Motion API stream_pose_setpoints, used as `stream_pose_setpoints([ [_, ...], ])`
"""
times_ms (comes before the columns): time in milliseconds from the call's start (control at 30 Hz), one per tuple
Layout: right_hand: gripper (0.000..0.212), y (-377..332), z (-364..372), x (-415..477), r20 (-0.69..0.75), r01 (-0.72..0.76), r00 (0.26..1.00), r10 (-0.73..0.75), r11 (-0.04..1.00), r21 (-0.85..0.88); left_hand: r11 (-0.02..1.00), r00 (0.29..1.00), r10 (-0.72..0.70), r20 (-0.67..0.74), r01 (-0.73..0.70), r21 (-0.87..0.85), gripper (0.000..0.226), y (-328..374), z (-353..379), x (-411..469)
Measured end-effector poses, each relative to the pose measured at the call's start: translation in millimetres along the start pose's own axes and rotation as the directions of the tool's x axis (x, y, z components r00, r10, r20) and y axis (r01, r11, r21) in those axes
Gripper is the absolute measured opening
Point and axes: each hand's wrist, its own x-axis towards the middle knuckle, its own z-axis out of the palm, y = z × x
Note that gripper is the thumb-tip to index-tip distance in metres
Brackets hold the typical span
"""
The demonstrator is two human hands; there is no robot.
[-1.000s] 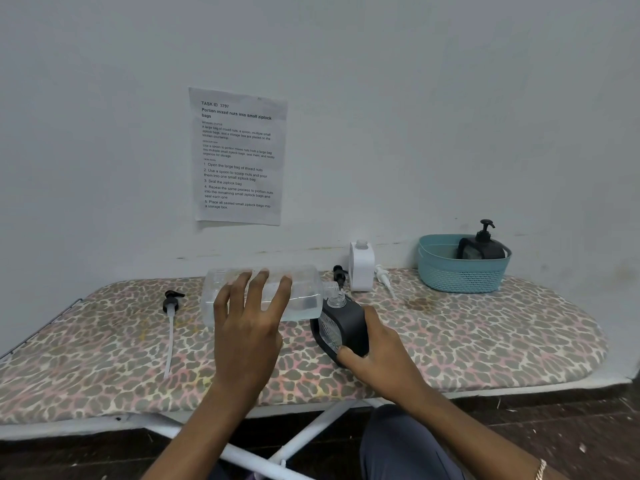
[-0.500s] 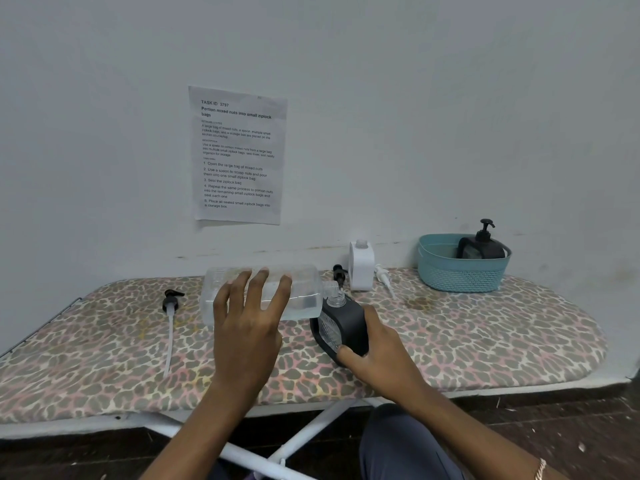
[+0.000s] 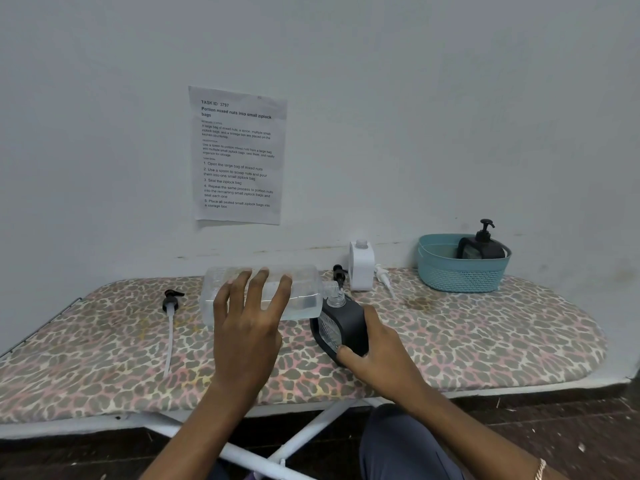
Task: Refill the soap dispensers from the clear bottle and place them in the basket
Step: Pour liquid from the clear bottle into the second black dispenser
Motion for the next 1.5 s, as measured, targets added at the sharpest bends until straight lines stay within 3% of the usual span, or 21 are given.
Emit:
stream_pose_setpoints([
  [1167,0.045,-5.7,-2.6,-1.0,0.014,-0.043,0.999,0.043,0.999,0.025,0.999,1.0,-0.002,-0.019,0.001,-0.032,0.081,-3.0,5.7,-0.8],
  [1500,0.042,-6.4,3.8,-2.5,-0.024,-0.031,0.999,0.034,0.994,0.107,0.995,0.999,-0.026,-0.021,0.024,-0.099,0.079,-9.9,10.0,0.1],
])
